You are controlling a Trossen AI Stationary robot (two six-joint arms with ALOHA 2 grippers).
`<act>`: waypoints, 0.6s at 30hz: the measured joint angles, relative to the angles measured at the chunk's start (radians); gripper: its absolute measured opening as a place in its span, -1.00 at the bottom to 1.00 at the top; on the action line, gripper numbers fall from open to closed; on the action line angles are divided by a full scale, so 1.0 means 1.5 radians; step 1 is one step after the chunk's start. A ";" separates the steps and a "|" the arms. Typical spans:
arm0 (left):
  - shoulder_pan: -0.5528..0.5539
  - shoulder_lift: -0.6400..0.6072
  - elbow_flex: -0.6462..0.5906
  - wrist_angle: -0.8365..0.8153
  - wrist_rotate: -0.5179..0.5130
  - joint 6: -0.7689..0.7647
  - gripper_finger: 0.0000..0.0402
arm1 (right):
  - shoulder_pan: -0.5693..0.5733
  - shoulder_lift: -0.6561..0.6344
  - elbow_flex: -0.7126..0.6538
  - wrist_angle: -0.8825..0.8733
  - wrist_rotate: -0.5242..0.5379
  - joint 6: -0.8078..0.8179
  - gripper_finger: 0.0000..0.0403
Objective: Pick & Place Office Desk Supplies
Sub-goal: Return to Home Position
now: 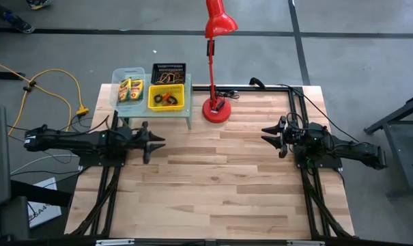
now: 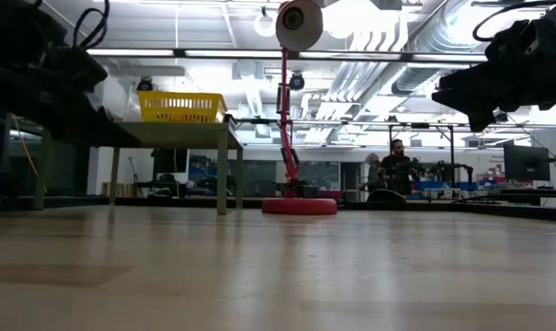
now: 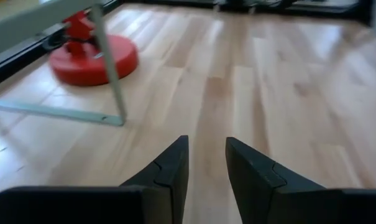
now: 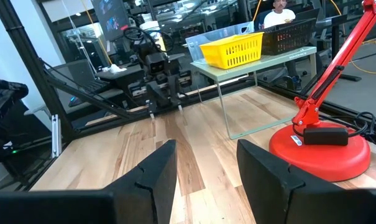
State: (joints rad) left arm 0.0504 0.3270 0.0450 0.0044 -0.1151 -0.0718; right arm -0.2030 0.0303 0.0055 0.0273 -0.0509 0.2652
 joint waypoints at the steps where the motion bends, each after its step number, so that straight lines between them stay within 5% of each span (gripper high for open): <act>1: -0.002 -0.006 -0.003 0.003 0.009 0.000 -0.50 | 0.000 0.000 0.000 0.000 0.000 0.000 -0.23; 8: -0.002 -0.046 -0.018 -0.001 0.079 0.015 -0.50 | 0.000 0.000 0.000 0.000 0.000 0.000 -0.23; 18: -0.002 -0.086 -0.023 0.000 0.083 0.010 -0.50 | 0.000 0.000 0.000 0.000 0.000 0.000 -0.23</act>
State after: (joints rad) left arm 0.0475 0.1975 0.0109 0.0048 0.0090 -0.0566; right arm -0.2028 0.0300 0.0055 0.0273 -0.0509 0.2653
